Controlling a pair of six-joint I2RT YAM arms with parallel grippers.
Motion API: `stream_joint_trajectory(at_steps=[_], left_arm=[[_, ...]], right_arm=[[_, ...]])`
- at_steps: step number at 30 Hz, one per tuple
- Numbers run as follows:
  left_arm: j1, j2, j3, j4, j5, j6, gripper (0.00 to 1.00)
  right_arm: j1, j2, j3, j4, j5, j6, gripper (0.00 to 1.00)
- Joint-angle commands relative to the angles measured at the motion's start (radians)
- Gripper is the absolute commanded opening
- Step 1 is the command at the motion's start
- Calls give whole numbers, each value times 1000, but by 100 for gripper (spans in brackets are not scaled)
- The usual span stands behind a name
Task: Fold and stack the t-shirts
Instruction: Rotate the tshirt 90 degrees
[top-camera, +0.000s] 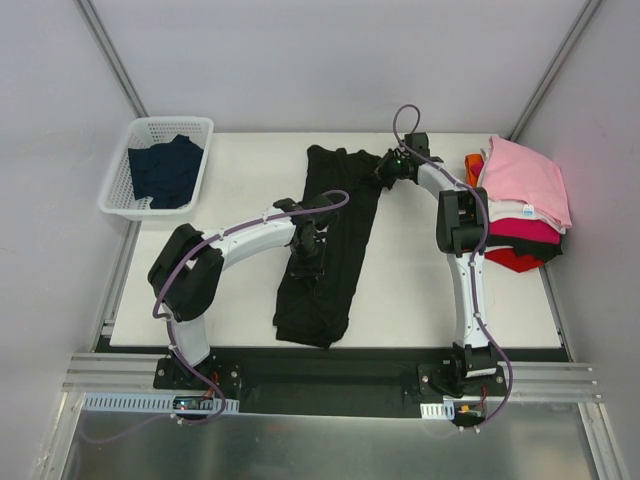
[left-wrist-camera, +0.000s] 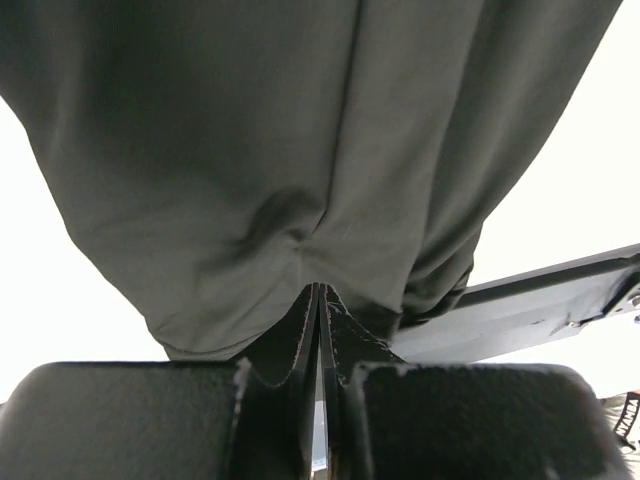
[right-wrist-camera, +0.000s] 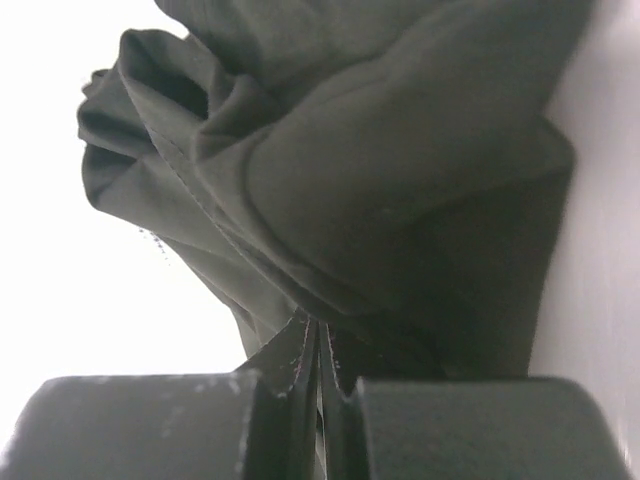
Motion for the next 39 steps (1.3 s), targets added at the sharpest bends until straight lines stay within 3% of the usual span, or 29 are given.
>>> stream_joint_trajectory(at_steps=[1, 3, 5, 6, 7, 9, 10, 13, 20, 21, 23, 24, 26, 33, 39], left_arm=[[-2, -33, -15, -19, 13, 26, 0], [-2, -33, -15, -18, 16, 28, 0], [-2, -33, -12, -18, 21, 28, 0], [-3, -30, -7, -19, 22, 29, 0], [-3, -29, -4, -18, 24, 29, 0], [-5, -25, 0, -18, 25, 26, 0], [-5, -21, 2, -18, 25, 26, 0], [-13, -19, 3, -16, 27, 26, 7], [-33, -38, -4, -19, 4, 20, 27], [-33, -45, -4, -19, -2, 20, 37], [-33, -53, 6, -19, -11, 23, 49], [-33, -59, 20, -21, -20, 25, 61], [-34, -61, 46, -21, -24, 32, 69], [-33, -35, 120, -33, -16, 51, 70], [-34, -41, 51, -10, -7, 14, 70]], right_arm=[[-18, 28, 43, 119, 12, 89, 1], [-21, 35, 50, 156, 10, 112, 3], [-25, 43, 45, 214, -3, 133, 14], [-30, 46, 37, 251, -16, 170, 22], [-30, 52, 24, 283, -25, 190, 43], [-39, 60, 20, 367, -45, 236, 64], [-39, 63, 19, 384, -60, 245, 79], [-47, 54, 7, 441, -72, 250, 95], [-73, -35, -113, 544, -85, 274, 100], [-74, -61, -127, 547, -94, 273, 100], [-79, -101, -166, 553, -102, 264, 100], [-84, -141, -206, 553, -111, 257, 100], [-96, -175, -236, 552, -120, 251, 100], [-137, -215, -216, 480, -175, 227, 100], [-139, -143, -127, 397, -172, 187, 99]])
